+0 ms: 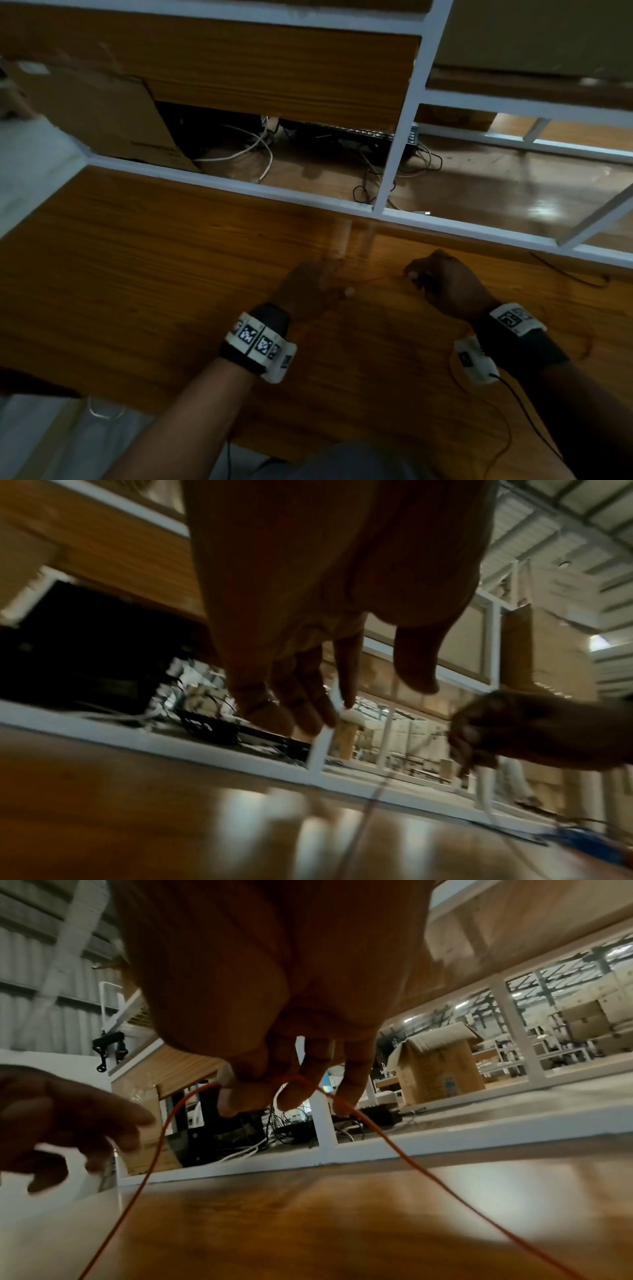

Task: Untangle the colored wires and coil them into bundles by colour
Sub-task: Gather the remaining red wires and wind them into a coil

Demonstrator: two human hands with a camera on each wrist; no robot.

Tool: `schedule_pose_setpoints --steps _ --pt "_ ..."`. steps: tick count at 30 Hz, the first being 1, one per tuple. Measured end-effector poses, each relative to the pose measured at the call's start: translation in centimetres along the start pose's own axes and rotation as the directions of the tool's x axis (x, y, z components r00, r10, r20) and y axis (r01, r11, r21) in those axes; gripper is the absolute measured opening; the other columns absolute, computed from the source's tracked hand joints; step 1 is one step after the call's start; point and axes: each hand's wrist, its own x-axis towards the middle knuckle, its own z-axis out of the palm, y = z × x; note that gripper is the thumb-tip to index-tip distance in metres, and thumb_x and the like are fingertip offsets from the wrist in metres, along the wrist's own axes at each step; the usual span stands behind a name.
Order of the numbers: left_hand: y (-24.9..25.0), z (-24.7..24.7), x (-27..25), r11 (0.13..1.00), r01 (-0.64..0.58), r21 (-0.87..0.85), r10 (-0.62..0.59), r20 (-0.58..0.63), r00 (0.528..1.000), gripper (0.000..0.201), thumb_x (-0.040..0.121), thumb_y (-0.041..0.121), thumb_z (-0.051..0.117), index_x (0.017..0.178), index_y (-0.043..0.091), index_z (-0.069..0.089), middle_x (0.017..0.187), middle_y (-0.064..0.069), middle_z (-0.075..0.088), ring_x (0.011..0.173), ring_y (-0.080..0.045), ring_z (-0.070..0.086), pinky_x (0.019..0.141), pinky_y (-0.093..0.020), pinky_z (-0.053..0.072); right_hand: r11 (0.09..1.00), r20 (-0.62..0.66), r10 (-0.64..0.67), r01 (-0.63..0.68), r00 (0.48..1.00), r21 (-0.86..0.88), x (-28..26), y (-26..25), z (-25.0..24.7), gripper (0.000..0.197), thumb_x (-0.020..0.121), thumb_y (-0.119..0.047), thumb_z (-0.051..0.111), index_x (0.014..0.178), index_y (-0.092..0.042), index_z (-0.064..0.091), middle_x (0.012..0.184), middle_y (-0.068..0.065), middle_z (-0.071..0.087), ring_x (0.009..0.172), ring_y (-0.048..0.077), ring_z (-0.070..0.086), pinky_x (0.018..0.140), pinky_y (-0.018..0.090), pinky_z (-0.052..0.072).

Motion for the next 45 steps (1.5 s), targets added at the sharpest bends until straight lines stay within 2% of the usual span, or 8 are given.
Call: schedule_pose_setpoints --steps 11,17,23,25,29,32,40,45 --pt "1.5 1.6 0.8 0.917 -0.075 -0.393 0.1 0.043 0.994 0.041 0.078 0.04 0.08 0.114 0.027 0.065 0.097 0.008 0.069 0.079 -0.002 0.065 0.066 -0.016 0.052 0.988 0.045 -0.153 0.152 0.987 0.012 -0.6 0.6 -3.1 0.027 0.091 0.004 0.057 0.094 -0.016 0.075 0.085 -0.016 0.067 0.08 0.01 0.061 0.085 0.001 0.029" --pt "4.3 4.0 1.3 0.926 -0.11 -0.361 0.175 0.153 0.973 0.022 0.091 0.034 0.067 0.105 0.017 0.072 0.093 0.004 0.072 0.08 -0.005 0.066 0.067 -0.017 0.051 0.996 -0.01 -0.084 0.084 0.996 -0.037 -0.6 -0.1 -2.6 0.029 0.097 -0.004 0.059 0.114 -0.023 0.073 0.108 -0.012 0.068 0.1 0.016 0.052 0.086 0.034 0.045" --pt "5.6 3.5 1.7 0.565 -0.08 -0.822 -0.031 -0.118 0.993 0.017 0.093 0.024 0.063 0.105 0.013 0.07 0.089 -0.006 0.072 0.079 -0.016 0.067 0.065 -0.028 0.048 0.945 -0.441 0.314 -0.232 0.841 0.23 -4.1 -2.4 -1.8 0.041 0.104 -0.048 0.051 0.133 -0.021 0.062 0.122 0.007 0.067 0.11 0.024 0.062 0.088 0.04 0.053" --pt "5.5 3.6 1.8 0.468 -0.091 -0.879 -0.084 -0.147 0.986 0.019 0.093 0.026 0.062 0.105 0.013 0.07 0.09 -0.004 0.073 0.087 -0.021 0.068 0.069 -0.032 0.049 0.786 -0.207 0.513 -0.358 0.833 0.503 -6.0 -4.1 -1.3 0.056 0.102 -0.061 0.041 0.111 -0.015 0.071 0.106 0.013 0.073 0.096 0.031 0.068 0.08 0.043 0.056" --pt "5.1 4.7 1.8 0.401 -0.152 -0.903 -0.111 -0.213 0.971 0.023 0.093 0.028 0.062 0.106 0.01 0.069 0.092 -0.006 0.072 0.092 -0.025 0.067 0.073 -0.037 0.051 0.035 0.448 0.467 -0.522 0.762 0.852 -9.0 -6.8 0.7 0.07 0.098 -0.063 0.046 0.118 -0.001 0.071 0.104 0.02 0.076 0.085 0.031 0.073 0.069 0.037 0.057" --pt "5.1 5.3 1.6 0.341 -0.169 -0.925 -0.145 -0.23 0.962 0.017 0.093 0.026 0.063 0.102 0.013 0.07 0.089 -0.004 0.071 0.089 -0.022 0.067 0.071 -0.035 0.05 -0.244 0.457 0.422 -0.387 0.783 0.889 -9.6 -7.3 1.1 0.047 0.098 -0.044 0.059 0.114 -0.002 0.072 0.086 0.012 0.072 0.069 0.021 0.068 0.059 0.032 0.054" --pt "4.4 6.5 -0.3 0.711 0.102 -0.696 -0.419 -0.303 0.856 0.033 0.086 0.043 0.069 0.071 0.014 0.065 0.062 0.005 0.058 0.057 -0.014 0.052 0.057 -0.027 0.04 -0.021 0.274 0.576 -0.321 0.77 0.947 -8.3 -6.8 -1.5 0.055 0.102 -0.064 0.039 0.088 -0.013 0.054 0.06 -0.002 0.023 0.048 0.015 0.018 0.049 0.031 0.015" --pt "6.9 4.4 0.2 0.947 -0.22 -0.234 0.108 -0.412 0.905 0.022 0.091 0.048 0.061 0.111 0.039 0.061 0.117 0.015 0.061 0.102 -0.002 0.055 0.081 -0.026 0.046 0.011 0.374 0.49 -0.434 0.788 0.901 -6.6 -6.7 -2.0 0.042 0.109 -0.05 0.036 0.099 -0.013 0.051 0.065 -0.002 0.02 0.049 0.015 0.014 0.044 0.027 0.015"
